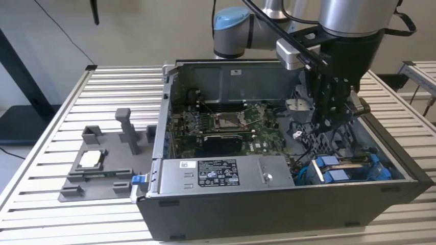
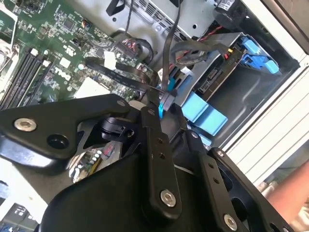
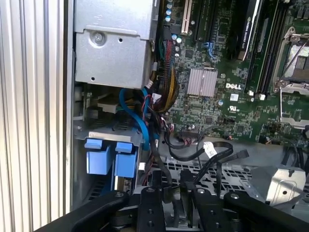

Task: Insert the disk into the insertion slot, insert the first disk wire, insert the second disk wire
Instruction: 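Insert the second disk wire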

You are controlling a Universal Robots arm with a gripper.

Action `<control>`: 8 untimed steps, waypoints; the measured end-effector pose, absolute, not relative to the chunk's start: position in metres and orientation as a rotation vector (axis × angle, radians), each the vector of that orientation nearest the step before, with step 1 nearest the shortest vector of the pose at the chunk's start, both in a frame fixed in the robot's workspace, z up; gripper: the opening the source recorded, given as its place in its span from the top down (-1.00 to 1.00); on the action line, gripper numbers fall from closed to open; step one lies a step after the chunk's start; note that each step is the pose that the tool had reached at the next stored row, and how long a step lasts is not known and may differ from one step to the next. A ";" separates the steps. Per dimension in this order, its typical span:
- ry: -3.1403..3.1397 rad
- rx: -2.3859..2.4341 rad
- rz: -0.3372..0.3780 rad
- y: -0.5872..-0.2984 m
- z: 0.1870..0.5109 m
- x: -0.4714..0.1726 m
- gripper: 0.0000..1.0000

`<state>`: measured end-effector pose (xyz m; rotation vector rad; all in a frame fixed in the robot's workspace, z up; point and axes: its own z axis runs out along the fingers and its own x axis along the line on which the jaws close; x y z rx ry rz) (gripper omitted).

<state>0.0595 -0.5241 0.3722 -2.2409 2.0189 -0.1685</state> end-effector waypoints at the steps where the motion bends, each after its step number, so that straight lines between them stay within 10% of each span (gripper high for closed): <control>1: 2.021 -2.243 -0.173 -0.524 0.372 0.059 0.40; 8: 2.037 -2.254 -0.216 -0.524 0.372 0.059 0.40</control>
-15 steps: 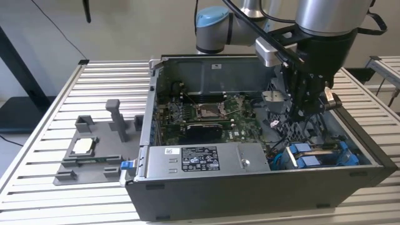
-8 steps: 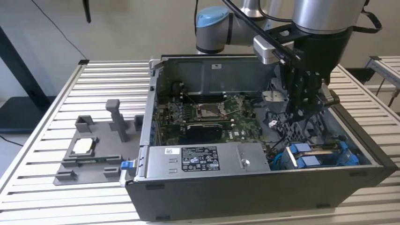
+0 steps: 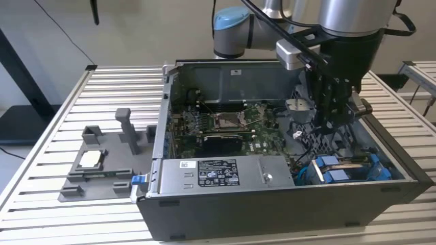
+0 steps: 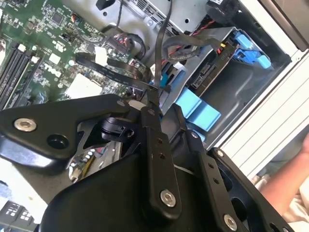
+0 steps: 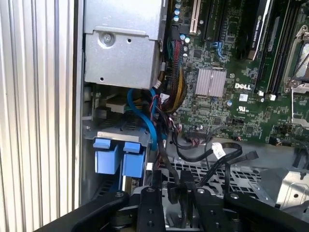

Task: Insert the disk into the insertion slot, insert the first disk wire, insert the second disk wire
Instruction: 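Insert the second disk wire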

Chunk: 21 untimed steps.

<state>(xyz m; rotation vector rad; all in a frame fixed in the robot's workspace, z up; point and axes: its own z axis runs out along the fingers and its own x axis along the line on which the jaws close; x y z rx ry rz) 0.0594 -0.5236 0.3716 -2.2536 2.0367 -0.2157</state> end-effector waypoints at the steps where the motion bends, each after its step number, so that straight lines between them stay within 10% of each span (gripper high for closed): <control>1: 2.038 -2.251 -0.217 -0.524 0.371 0.059 0.40; 21: 2.059 -2.250 -0.205 -0.524 0.368 0.067 0.69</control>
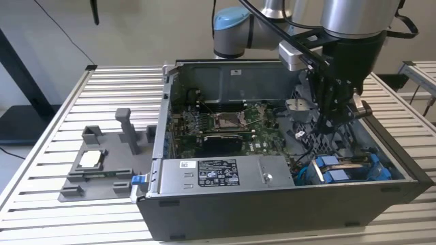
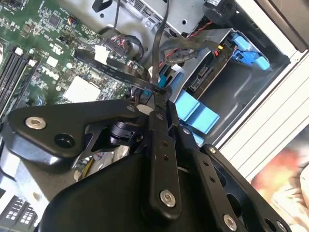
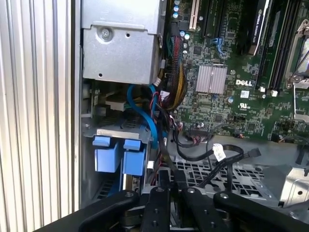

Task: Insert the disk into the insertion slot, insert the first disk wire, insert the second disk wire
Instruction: 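Insert the second disk wire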

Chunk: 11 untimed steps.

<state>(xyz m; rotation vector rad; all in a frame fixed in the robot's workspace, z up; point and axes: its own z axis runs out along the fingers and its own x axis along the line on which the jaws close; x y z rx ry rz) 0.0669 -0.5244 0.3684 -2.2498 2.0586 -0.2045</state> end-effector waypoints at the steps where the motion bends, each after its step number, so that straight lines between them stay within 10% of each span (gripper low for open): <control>1: 2.061 -2.253 -0.199 -0.525 0.368 0.068 0.69; 11: 2.092 -2.289 -0.128 -0.534 0.365 0.081 0.69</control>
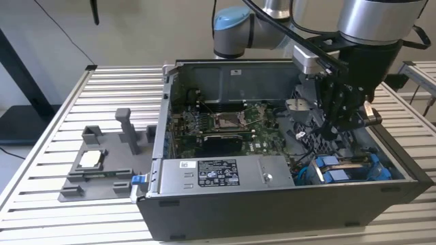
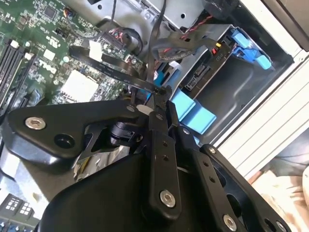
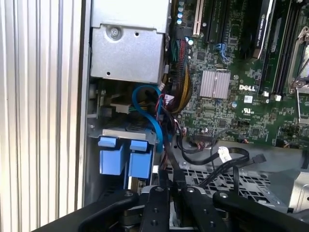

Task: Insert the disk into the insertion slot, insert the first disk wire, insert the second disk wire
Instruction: 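Insert the second disk wire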

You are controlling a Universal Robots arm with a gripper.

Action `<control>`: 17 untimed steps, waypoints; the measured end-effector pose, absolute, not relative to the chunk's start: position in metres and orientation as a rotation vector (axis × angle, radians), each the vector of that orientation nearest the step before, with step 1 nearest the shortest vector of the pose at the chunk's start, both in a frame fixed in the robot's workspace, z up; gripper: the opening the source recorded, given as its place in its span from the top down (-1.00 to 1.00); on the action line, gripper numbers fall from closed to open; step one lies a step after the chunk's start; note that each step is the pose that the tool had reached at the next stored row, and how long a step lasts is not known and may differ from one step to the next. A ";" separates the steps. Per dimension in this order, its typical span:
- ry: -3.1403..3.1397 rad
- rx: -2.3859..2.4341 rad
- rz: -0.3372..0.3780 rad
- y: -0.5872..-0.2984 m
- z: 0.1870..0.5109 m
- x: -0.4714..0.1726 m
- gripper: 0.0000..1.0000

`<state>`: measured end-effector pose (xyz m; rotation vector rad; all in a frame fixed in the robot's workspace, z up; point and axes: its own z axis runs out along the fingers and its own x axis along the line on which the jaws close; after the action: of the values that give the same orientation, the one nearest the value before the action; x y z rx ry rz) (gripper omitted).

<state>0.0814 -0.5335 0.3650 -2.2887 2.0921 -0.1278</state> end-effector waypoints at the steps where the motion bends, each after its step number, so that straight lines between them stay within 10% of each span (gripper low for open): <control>1: 2.095 -2.292 -0.121 -0.535 0.365 0.083 0.69; 17: 2.128 -2.331 -0.038 -0.552 0.361 0.103 0.69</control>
<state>0.1032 -0.5517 0.3613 -2.3308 2.1284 -0.0381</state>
